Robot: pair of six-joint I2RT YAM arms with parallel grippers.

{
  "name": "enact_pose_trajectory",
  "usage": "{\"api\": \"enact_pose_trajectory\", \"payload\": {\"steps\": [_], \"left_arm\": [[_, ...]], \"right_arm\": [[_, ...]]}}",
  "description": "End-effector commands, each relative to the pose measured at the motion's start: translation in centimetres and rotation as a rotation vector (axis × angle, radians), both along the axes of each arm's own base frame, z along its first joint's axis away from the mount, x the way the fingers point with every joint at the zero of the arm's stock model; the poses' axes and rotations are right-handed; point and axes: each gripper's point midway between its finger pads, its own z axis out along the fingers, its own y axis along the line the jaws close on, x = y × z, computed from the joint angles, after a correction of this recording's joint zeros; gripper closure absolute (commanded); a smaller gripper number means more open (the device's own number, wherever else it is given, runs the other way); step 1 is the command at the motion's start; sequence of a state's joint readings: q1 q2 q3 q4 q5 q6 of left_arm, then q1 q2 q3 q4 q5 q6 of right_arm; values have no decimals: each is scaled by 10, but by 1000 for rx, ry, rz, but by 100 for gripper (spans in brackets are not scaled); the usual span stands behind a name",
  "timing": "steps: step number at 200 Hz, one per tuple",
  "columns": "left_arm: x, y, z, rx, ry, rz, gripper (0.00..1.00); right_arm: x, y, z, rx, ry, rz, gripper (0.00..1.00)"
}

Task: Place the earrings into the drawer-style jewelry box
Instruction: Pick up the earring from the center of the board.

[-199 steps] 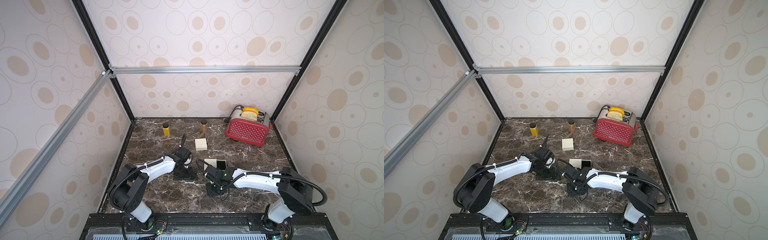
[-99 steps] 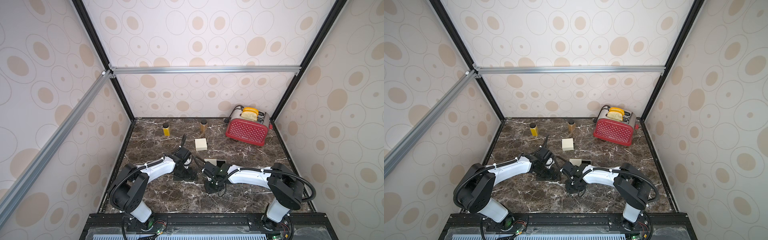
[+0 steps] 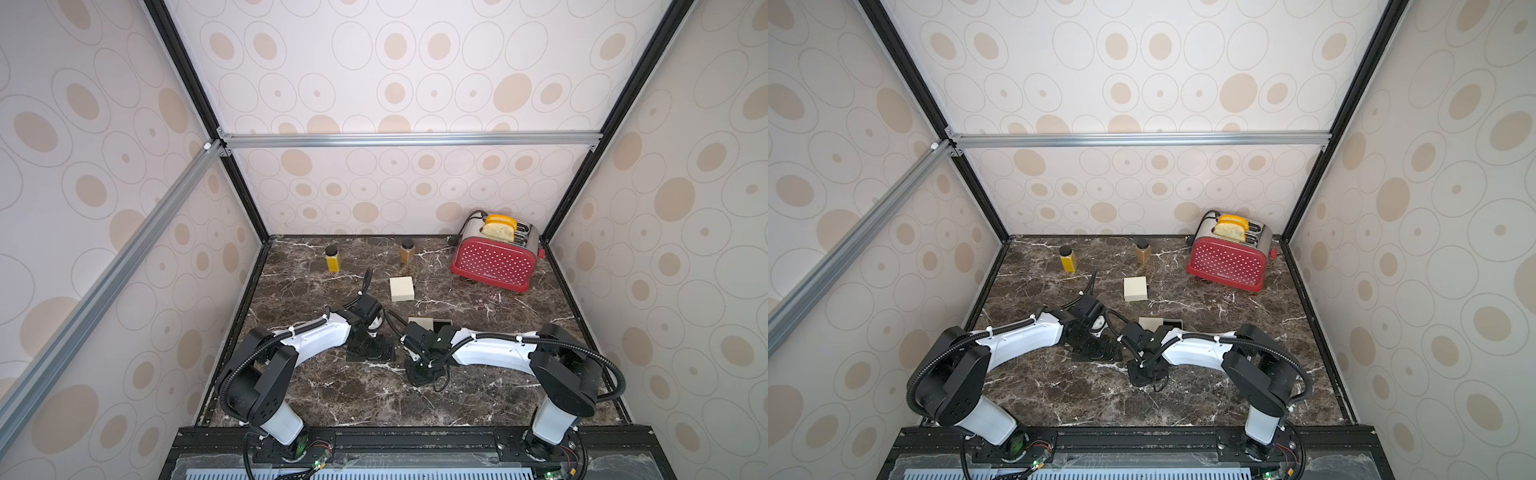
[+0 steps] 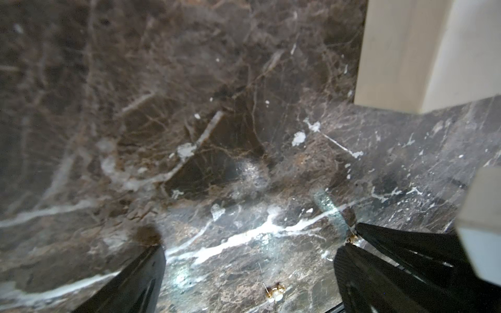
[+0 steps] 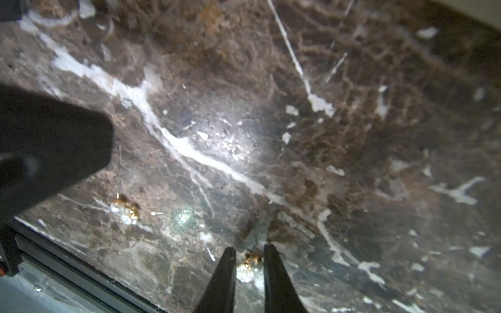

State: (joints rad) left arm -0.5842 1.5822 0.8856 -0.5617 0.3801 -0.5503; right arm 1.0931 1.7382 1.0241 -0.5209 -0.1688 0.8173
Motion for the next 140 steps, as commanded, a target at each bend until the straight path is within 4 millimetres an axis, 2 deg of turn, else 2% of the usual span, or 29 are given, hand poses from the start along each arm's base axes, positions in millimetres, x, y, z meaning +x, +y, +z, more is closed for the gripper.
{"api": "enact_pose_trajectory", "payload": {"steps": [1, 34, 64, 140], "left_arm": [[1, 1, 4, -3, -8, -3, 1], [0, 1, 3, -2, -6, -3, 1], [1, 1, 3, -2, -10, -1, 1], [6, 14, 3, -33, 14, 99, 1]], "right_arm": [[3, 5, 2, 3, -7, 23, 77], [11, -10, 12, -82, -60, 29, 76], [9, -13, 19, -123, -72, 42, 73], [-6, -5, 5, -141, -23, 70, 73]]}}
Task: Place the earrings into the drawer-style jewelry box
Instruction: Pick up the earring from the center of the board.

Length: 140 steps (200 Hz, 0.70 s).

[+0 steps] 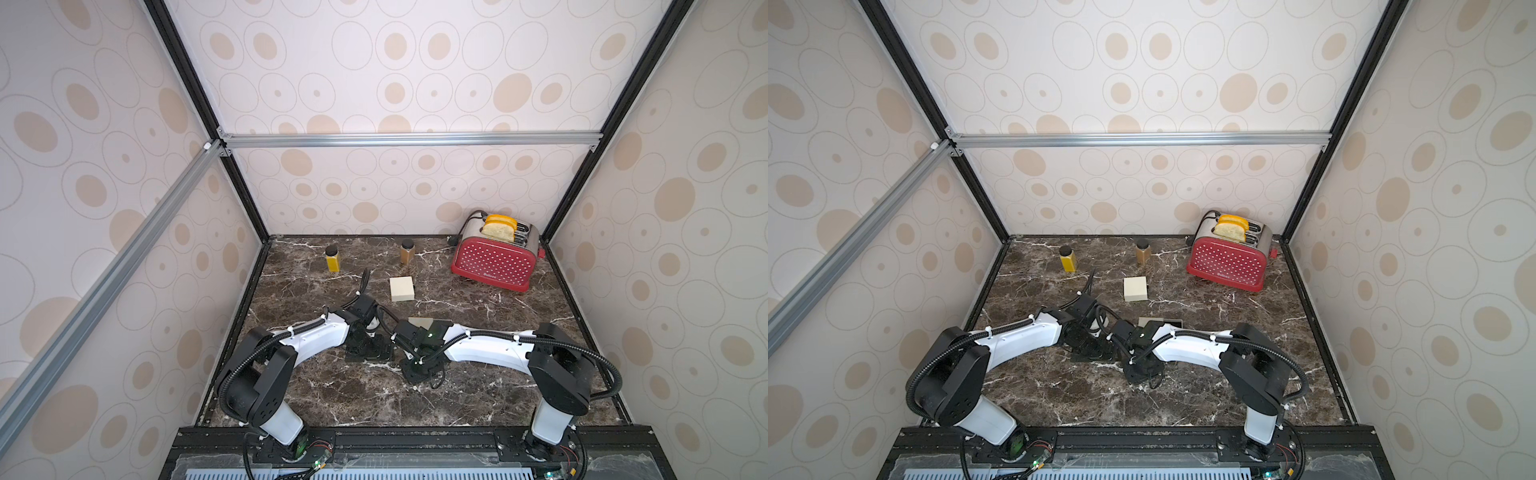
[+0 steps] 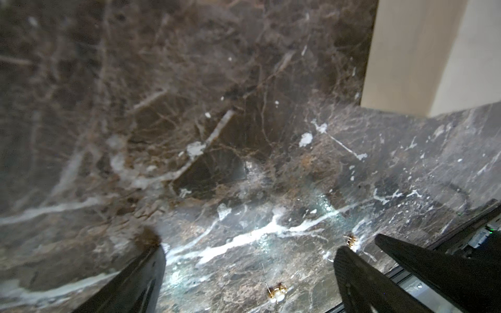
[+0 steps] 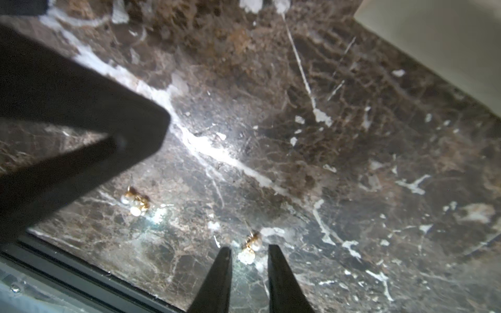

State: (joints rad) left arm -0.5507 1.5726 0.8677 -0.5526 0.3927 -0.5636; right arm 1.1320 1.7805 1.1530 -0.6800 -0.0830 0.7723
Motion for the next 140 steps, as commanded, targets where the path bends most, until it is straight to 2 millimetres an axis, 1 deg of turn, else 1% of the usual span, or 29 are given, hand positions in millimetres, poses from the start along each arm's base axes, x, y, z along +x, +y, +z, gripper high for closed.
{"api": "enact_pose_trajectory", "payload": {"steps": [1, 47, 94, 140], "left_arm": [[3, 6, 4, -23, 5, 56, 1], [3, 5, 3, -34, 15, 59, 1], [2, 5, 2, -40, 20, 54, 1], [2, 4, 2, -42, 17, 50, 1]], "right_arm": [[-9, -7, -8, -42, 30, 3, 73], [-14, -8, -13, -54, 45, 5, 73], [-18, -14, -19, -80, 50, 8, 74], [-19, -16, -24, -89, 51, 6, 79]]}}
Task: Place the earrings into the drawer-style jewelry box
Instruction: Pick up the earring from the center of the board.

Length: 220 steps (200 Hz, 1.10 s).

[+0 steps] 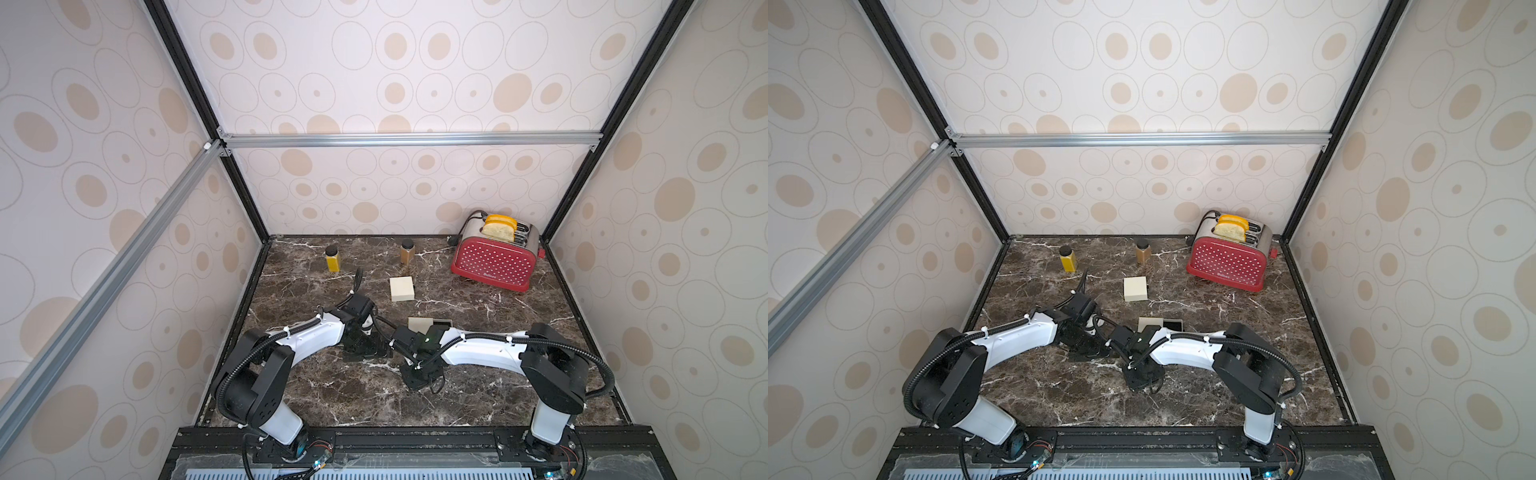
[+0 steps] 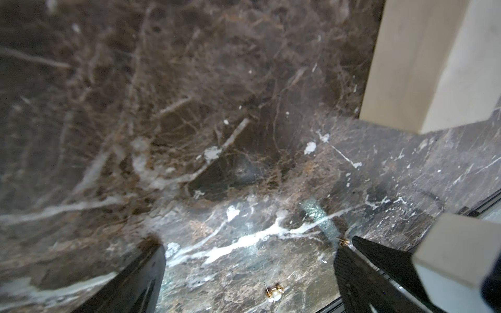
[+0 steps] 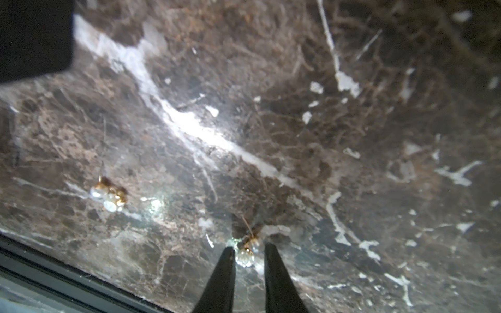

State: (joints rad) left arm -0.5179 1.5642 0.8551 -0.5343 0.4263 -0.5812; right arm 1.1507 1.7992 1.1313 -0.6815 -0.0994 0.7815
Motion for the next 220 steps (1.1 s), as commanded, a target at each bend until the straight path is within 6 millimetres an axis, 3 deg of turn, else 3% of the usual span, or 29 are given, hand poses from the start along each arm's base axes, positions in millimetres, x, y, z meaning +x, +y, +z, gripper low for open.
{"api": "enact_pose_trajectory", "payload": {"steps": [1, 122, 220], "left_arm": [[-2, 1, 0, -7, 7, 8, 1], [-2, -1, -2, -19, 12, 6, 1], [-3, -1, -2, -20, 12, 9, 1]], "right_arm": [[-7, -11, -12, -58, 16, -5, 79], [0, -9, -19, -79, -6, 5, 80], [3, -7, -22, -72, -13, 7, 87]]}}
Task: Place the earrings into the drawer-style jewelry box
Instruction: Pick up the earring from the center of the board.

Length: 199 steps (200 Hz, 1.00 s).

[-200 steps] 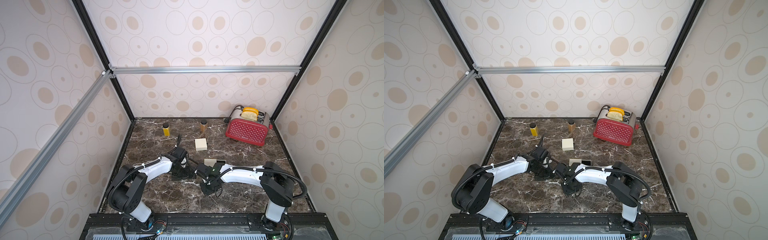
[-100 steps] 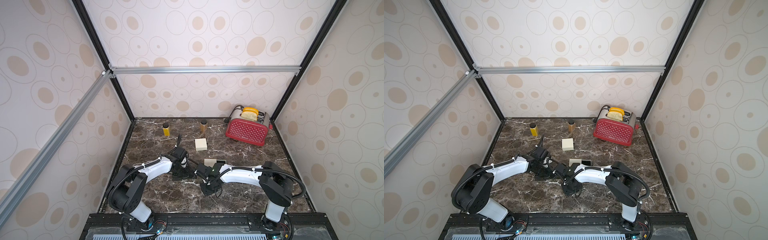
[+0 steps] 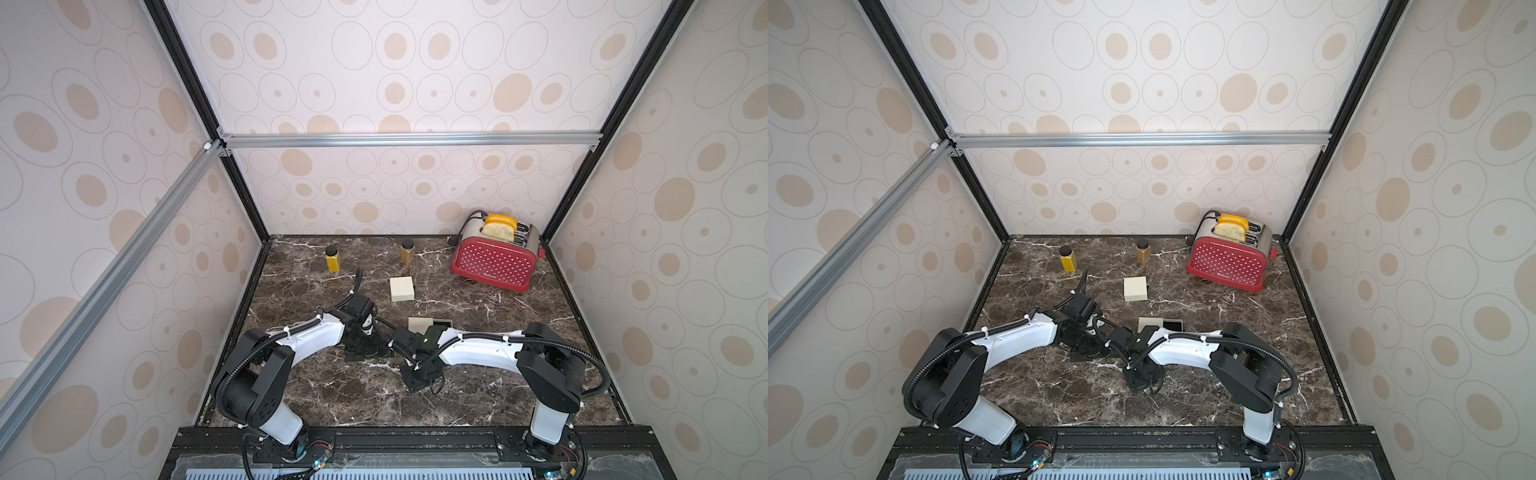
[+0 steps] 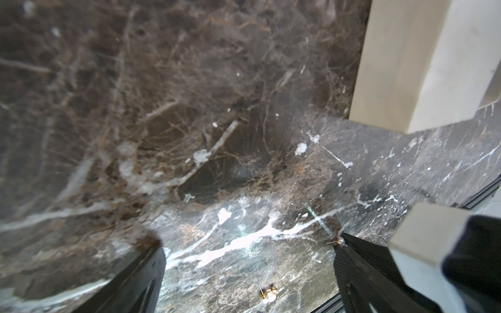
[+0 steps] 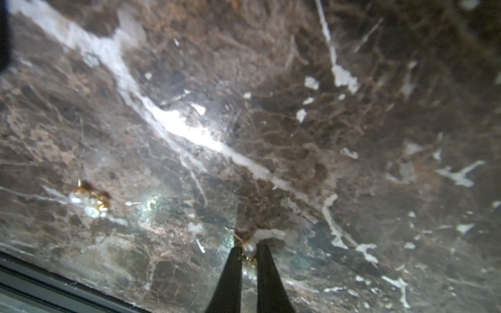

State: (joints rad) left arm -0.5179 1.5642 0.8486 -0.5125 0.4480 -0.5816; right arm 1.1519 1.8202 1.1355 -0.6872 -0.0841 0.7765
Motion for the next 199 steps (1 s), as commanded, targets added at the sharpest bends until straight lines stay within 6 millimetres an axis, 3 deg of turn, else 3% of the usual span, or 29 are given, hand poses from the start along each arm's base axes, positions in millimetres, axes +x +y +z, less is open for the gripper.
{"api": "enact_pose_trajectory", "payload": {"steps": [1, 53, 115, 199], "left_arm": [[-3, 3, -2, 5, 15, 13, 1], [-2, 4, -1, 6, 10, 22, 1], [0, 9, -6, -41, 36, 92, 1], [-4, 8, -9, -56, 52, 97, 1]], "right_arm": [[1, -4, -16, -46, -8, 5, 87], [7, -6, -10, -61, -40, 4, 79], [10, -5, -14, -64, -44, 8, 78], [14, -2, -23, -42, -34, 5, 92]]}}
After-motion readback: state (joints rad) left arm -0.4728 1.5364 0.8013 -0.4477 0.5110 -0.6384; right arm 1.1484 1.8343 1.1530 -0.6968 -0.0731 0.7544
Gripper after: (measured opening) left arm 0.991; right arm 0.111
